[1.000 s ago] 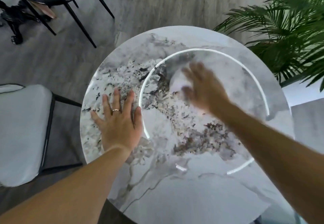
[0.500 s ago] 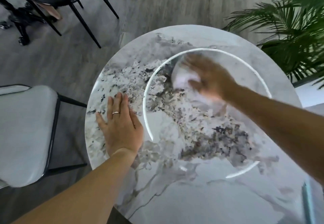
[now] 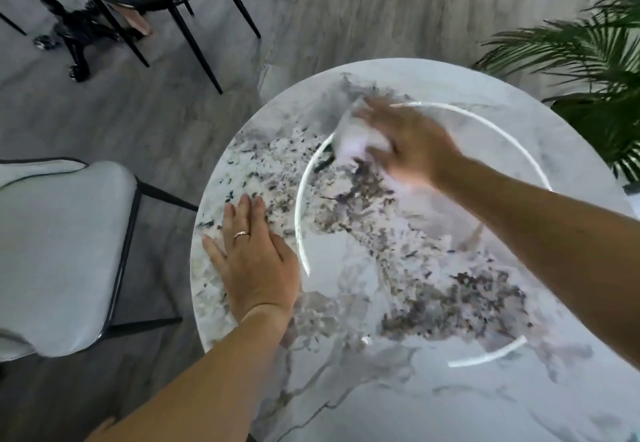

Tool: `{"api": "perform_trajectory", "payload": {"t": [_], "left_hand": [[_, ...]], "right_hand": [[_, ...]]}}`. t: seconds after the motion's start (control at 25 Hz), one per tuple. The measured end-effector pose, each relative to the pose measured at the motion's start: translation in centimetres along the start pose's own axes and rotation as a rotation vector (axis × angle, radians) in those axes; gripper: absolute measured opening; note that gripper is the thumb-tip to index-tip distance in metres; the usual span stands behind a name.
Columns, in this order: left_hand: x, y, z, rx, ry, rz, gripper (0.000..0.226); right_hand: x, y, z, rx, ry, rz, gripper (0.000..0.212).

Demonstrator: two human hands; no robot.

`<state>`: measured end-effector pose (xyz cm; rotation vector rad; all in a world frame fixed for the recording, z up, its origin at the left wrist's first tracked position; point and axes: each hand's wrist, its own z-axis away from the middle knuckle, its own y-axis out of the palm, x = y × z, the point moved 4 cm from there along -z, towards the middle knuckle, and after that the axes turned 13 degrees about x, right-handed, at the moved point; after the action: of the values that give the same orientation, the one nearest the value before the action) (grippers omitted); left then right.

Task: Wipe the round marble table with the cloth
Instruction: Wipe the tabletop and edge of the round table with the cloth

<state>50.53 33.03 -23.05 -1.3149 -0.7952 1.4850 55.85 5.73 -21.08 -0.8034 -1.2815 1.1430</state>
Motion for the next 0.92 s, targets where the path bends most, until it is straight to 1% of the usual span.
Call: {"api": "perform_trajectory", "payload": {"t": [0.04, 0.08, 0.12, 0.16, 0.2, 0.24, 0.28, 0.32, 0.36, 0.4, 0.44, 0.48, 0.52, 0.56, 0.6, 0.64, 0.68, 0.72, 0.76, 0.8, 0.84, 0.88, 0.92], "left_hand": [[0.0, 0.1, 0.0, -0.003, -0.004, -0.014, 0.056], [-0.2, 0.2, 0.1, -0.002, -0.003, -0.021, 0.058], [-0.3, 0.2, 0.1, -0.006, 0.001, -0.025, 0.06], [-0.4, 0.2, 0.0, -0.016, 0.001, -0.023, 0.061], [-0.3, 0.2, 0.0, -0.023, -0.004, -0.018, 0.061], [-0.2, 0.2, 0.0, -0.027, -0.006, -0.013, 0.06], [-0.1, 0.2, 0.0, -0.029, -0.003, -0.009, 0.059], [-0.1, 0.2, 0.0, -0.029, -0.003, -0.01, 0.058], [-0.2, 0.3, 0.1, -0.025, -0.002, -0.011, 0.057], [-0.2, 0.4, 0.1, -0.019, -0.003, -0.005, 0.056], [-0.2, 0.4, 0.1, -0.012, -0.008, 0.008, 0.054], [-0.2, 0.4, 0.1, 0.001, -0.013, 0.015, 0.054], [-0.2, 0.3, 0.2, 0.019, -0.015, 0.013, 0.055], [-0.2, 0.3, 0.1, 0.037, -0.015, 0.005, 0.056], [-0.3, 0.2, 0.1, 0.053, -0.014, -0.001, 0.059], [-0.3, 0.1, 0.2, 0.064, -0.013, -0.005, 0.06], [-0.3, 0.1, 0.2, 0.066, -0.012, -0.009, 0.061], [-0.3, 0.1, 0.1, 0.06, -0.012, -0.009, 0.061], [-0.2, 0.2, 0.1, 0.055, -0.013, -0.008, 0.061], [-0.3, 0.2, 0.2, 0.053, -0.013, -0.006, 0.06], [-0.4, 0.2, 0.2, 0.05, -0.003, -0.002, 0.059], [-0.5, 0.2, 0.1, 0.045, 0.005, 0.0, 0.058], [-0.6, 0.2, 0.1, 0.045, 0.004, 0.006, 0.058]], "right_hand": [[0.0, -0.4, -2.9, -0.041, 0.308, -0.094, 0.06], [1.6, 0.3, -4.3, -0.054, 0.5, -0.143, 0.061], [4.0, 1.5, -4.9, -0.053, 0.504, -0.118, 0.061], [6.8, 3.0, -4.3, -0.034, 0.302, -0.06, 0.059], [9.1, 4.4, -2.1, 0.043, -0.015, -0.001, 0.057], [9.4, 4.8, 0.2, 0.127, -0.332, 0.047, 0.054], [7.7, 3.8, 1.0, 0.156, -0.554, 0.094, 0.053], [5.4, 2.3, -0.1, 0.187, -0.592, 0.13, 0.053], [2.9, 0.6, -2.6, 0.151, -0.435, 0.12, 0.053], [0.8, -1.2, -5.3, 0.053, -0.112, -0.006, 0.054], [0.1, -1.6, -7.3, -0.036, 0.242, -0.128, 0.055], [1.4, -0.4, -8.5, -0.071, 0.494, -0.186, 0.056], [4.5, 0.9, -8.8, -0.091, 0.562, -0.173, 0.057], [7.7, 2.2, -8.6, -0.091, 0.403, -0.132, 0.057], [10.3, 3.6, -7.4, -0.011, 0.102, -0.076, 0.056], [10.5, 3.8, -6.3, 0.081, -0.207, -0.02, 0.053], [8.7, 2.7, -6.3, 0.119, -0.418, 0.031, 0.051], [6.3, 1.2, -7.3, 0.147, -0.417, 0.078, 0.051], [3.4, -0.4, -9.3, 0.118, -0.226, 0.073, 0.051], [0.7, -1.8, -10.7, 0.022, 0.098, -0.051, 0.051], [-0.6, -1.7, -11.1, -0.058, 0.416, -0.153, 0.051], [0.5, -0.7, -10.9, -0.103, 0.578, -0.163, 0.052], [3.2, 0.2, -10.4, -0.135, 0.526, -0.131, 0.053]]}}
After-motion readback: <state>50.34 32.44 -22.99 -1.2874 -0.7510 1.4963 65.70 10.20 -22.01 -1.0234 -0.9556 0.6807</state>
